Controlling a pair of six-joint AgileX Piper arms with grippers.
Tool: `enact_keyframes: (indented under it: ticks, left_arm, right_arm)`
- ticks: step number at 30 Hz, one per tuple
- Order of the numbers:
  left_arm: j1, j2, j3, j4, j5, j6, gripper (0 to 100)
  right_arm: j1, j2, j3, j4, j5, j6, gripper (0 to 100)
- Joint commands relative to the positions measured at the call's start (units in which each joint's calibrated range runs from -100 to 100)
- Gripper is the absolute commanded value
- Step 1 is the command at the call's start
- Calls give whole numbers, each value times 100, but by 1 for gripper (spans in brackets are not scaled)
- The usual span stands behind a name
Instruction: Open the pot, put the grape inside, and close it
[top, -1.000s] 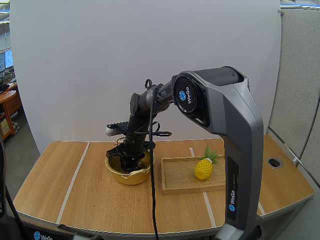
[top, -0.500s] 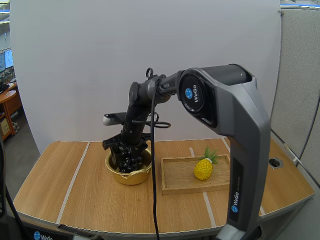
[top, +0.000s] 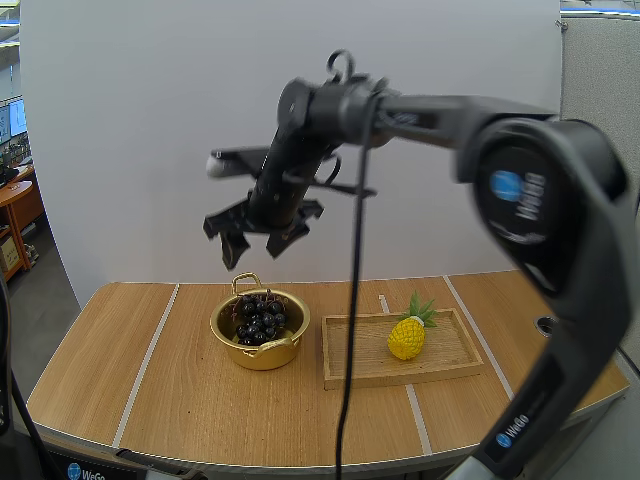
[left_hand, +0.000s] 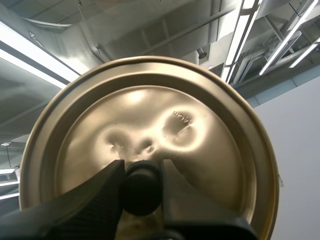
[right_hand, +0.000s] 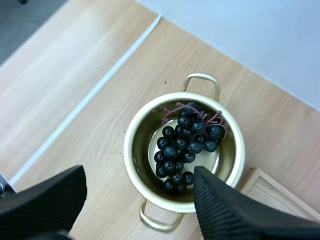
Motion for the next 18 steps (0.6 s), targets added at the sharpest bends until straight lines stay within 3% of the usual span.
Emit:
enact_keyframes:
  ticks: [1, 11, 18]
  left_arm:
    - [-10, -13, -34, 52, -149, -39, 0]
    - [-10, -13, -34, 52, -149, -39, 0]
    - [-10, -13, -34, 52, -149, -39, 0]
  right_arm:
    - [0, -1687, 75, -206, 778, 265, 100]
    - [0, -3725, 1116, -576, 1016, 486, 100]
    - [0, -4931, 1283, -1133, 1016, 797, 100]
